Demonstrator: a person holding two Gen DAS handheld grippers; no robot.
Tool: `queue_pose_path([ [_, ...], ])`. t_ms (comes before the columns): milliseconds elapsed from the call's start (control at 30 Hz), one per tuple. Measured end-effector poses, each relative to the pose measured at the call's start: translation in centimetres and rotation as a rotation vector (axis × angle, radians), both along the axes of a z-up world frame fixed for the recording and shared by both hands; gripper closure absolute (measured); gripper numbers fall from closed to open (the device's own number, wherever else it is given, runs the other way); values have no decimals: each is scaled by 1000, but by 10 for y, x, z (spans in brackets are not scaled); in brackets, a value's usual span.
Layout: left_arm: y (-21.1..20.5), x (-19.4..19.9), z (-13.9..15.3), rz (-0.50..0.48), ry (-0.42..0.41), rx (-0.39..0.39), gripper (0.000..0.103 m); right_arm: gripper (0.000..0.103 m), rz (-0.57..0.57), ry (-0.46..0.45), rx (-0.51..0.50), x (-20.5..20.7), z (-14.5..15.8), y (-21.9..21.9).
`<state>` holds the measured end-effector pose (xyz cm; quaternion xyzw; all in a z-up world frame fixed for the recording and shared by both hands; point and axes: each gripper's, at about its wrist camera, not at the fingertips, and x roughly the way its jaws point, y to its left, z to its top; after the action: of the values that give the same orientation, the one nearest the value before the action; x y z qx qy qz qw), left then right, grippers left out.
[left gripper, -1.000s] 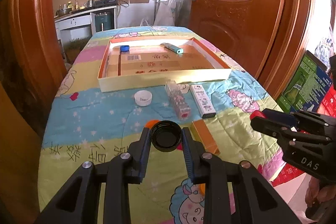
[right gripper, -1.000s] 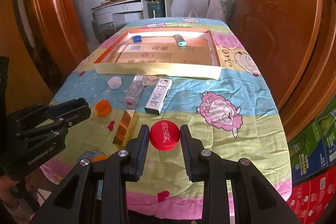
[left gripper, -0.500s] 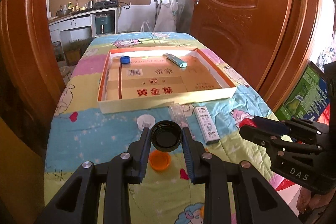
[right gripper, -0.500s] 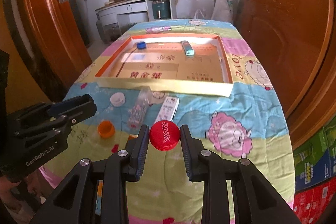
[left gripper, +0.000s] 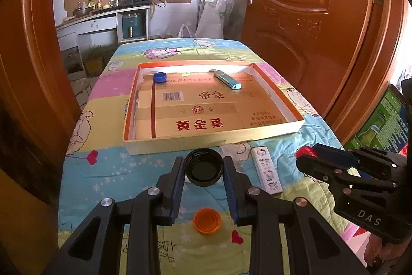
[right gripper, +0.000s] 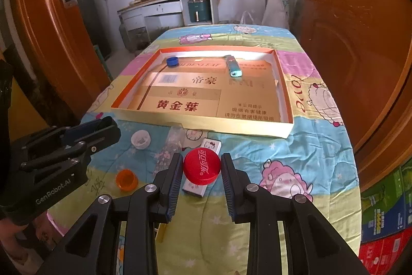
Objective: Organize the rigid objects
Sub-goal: 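Carry the red cap and black cap over the tray with both grippers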
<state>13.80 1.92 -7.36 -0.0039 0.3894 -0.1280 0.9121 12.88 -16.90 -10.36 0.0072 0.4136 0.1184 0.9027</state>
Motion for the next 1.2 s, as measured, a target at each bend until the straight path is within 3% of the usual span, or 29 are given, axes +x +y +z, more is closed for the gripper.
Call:
queue_pose_path([
  [467, 2, 30, -5, 61, 26, 21, 73, 72, -37, 8, 12, 25, -3, -5],
  [1200, -5, 76, -2, 58, 43, 13, 73, 72, -41, 8, -3, 70, -2, -8],
])
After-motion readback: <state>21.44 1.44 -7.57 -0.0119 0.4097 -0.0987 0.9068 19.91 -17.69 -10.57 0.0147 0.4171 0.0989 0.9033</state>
